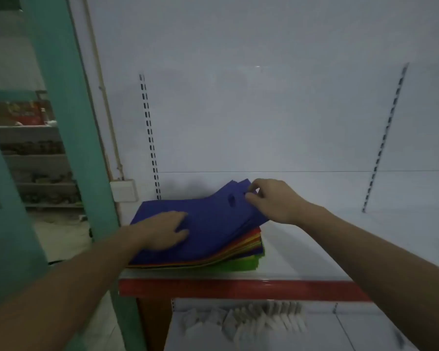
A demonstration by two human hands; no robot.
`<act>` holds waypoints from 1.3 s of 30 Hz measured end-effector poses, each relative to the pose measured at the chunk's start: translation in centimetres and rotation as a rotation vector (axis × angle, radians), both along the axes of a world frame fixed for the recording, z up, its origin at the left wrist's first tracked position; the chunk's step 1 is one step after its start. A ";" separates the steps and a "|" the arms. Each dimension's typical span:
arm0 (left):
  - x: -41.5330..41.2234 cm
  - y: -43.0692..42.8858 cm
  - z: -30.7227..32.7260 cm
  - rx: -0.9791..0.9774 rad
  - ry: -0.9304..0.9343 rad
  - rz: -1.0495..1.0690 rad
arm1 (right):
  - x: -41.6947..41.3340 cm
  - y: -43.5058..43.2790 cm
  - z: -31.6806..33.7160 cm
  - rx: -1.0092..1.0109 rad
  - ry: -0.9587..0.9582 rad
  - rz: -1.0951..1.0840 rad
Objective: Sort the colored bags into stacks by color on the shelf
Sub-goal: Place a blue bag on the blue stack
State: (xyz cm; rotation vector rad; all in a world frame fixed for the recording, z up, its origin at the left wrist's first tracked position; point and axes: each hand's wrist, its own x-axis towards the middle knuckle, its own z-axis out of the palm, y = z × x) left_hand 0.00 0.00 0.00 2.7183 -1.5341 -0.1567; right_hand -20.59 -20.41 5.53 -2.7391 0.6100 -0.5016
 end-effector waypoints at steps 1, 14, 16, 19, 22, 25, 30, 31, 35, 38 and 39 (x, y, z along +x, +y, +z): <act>0.3 -0.2 -0.8 0.005 0.011 -0.023 | 0.7 0.3 -0.2 0.053 -0.024 -0.047; 0.6 -2.2 -0.3 -0.068 0.044 -0.186 | 1.3 -0.9 2.1 0.495 -0.026 -0.265; 2.1 -1.0 -0.1 -0.054 -0.079 -0.067 | 0.6 -1.0 2.7 0.546 -0.071 -0.251; 3.4 1.2 -0.5 -0.038 -0.062 0.103 | 0.4 -0.1 2.8 0.638 -0.094 -0.171; 2.6 2.6 -2.0 -0.018 -0.016 0.104 | 1.6 2.0 1.6 0.594 -0.081 -0.125; 1.5 3.1 -2.6 -0.129 0.039 0.085 | 2.8 3.7 0.2 0.368 -0.079 -0.176; 0.7 2.7 -1.8 -0.144 0.064 0.055 | 2.8 5.1 -0.2 0.237 -0.095 -0.266; 0.5 2.5 -1.6 -0.124 0.067 0.045 | 2.6 5.4 -0.1 0.189 -0.096 -0.283; -0.1 2.0 -1.1 -0.115 0.123 0.013 | 1.6 6.3 0.3 0.124 -0.233 -0.331; -0.4 2.5 -1.1 -0.113 0.072 0.143 | -0.3 6.0 0.2 0.243 -0.366 -0.347; -0.4 2.7 -1.0 -0.102 0.053 0.195 | -1.1 6.0 0.0 0.297 -0.414 -0.348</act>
